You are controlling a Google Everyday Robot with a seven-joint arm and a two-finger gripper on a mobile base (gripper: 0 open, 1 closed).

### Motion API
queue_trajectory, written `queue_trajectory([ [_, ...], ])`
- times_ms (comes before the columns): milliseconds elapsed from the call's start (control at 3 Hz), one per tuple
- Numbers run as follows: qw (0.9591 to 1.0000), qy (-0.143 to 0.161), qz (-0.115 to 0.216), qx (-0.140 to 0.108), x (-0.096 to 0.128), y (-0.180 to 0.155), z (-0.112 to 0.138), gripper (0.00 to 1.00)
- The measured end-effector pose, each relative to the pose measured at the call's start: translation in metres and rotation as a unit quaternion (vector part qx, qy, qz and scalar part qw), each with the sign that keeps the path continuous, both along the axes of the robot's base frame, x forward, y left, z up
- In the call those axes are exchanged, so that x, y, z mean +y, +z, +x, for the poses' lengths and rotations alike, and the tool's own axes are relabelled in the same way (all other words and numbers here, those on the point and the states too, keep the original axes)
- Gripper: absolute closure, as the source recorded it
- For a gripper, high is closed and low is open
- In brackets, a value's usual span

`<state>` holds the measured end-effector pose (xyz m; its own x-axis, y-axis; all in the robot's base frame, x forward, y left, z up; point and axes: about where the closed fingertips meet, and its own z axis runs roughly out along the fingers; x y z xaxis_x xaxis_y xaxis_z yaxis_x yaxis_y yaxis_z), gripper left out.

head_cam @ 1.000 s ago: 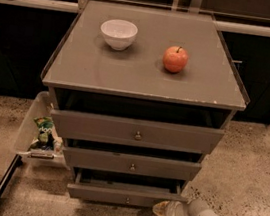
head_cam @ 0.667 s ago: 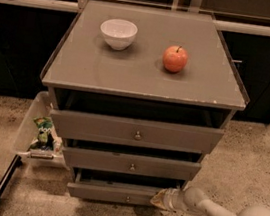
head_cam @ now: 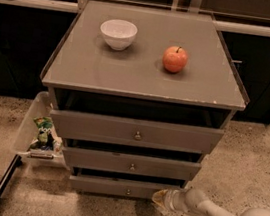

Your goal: Close bottom drawer

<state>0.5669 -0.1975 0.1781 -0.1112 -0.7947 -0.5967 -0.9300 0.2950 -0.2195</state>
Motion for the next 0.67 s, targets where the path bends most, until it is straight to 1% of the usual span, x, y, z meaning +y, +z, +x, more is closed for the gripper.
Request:
queue_trajectory([
  [667, 1.0000, 0.000, 0.000, 0.000, 0.0001, 0.0000, -0.0001, 0.15],
])
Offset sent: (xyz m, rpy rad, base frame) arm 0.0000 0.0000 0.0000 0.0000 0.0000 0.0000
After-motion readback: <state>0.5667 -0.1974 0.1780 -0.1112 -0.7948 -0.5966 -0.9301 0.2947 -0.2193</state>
